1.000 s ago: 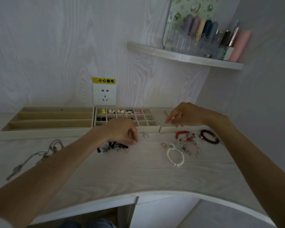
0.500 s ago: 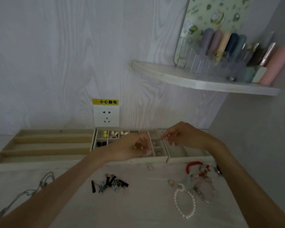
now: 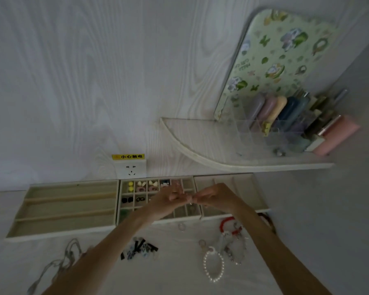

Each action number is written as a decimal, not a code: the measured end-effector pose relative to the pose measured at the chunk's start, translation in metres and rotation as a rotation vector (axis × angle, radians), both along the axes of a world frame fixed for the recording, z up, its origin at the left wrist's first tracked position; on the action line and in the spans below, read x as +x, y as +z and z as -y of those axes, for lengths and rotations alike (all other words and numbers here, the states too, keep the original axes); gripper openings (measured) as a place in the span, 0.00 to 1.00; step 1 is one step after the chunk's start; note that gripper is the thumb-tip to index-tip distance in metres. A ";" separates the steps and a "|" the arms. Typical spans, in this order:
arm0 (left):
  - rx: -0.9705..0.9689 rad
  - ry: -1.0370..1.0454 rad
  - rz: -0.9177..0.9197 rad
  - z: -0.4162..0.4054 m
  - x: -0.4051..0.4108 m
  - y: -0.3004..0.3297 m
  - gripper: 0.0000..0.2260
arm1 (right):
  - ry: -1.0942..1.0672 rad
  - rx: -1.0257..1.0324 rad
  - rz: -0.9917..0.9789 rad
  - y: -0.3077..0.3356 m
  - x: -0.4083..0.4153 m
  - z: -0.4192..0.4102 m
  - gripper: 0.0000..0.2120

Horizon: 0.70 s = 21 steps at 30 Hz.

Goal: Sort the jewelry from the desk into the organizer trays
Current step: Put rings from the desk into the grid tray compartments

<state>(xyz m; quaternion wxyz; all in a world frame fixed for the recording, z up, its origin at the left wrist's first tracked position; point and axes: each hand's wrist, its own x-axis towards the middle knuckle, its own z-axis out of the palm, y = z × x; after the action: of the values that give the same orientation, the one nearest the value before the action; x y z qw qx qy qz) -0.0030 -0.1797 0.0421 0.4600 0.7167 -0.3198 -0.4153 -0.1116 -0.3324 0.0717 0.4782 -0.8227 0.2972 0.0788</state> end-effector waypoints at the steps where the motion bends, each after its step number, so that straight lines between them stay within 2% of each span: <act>1: 0.018 0.001 0.009 0.003 0.001 -0.002 0.08 | 0.009 -0.026 -0.022 -0.002 0.000 0.001 0.12; 4: 0.064 -0.011 0.116 0.002 0.005 -0.010 0.06 | -0.032 -0.183 -0.063 -0.017 -0.003 0.002 0.10; 7: 0.118 -0.013 0.416 -0.011 0.008 -0.016 0.03 | -0.087 -0.304 -0.089 -0.033 -0.005 -0.001 0.09; 10: 0.165 -0.071 0.565 -0.032 0.015 -0.021 0.03 | -0.129 -0.403 -0.155 -0.047 -0.002 -0.011 0.10; 16: 0.236 -0.169 0.635 -0.044 0.022 -0.025 0.05 | 0.038 -0.721 -0.215 -0.052 0.006 -0.027 0.11; 21: 0.212 -0.189 0.648 -0.046 0.019 -0.025 0.05 | 0.139 -0.871 -0.237 -0.053 0.010 -0.028 0.10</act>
<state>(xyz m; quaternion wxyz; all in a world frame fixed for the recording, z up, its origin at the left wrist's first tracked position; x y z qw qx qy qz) 0.0158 -0.1338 0.0168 0.2172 0.8223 -0.4690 -0.2380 -0.1014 -0.3046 0.0189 0.0439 -0.9504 0.2995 0.0718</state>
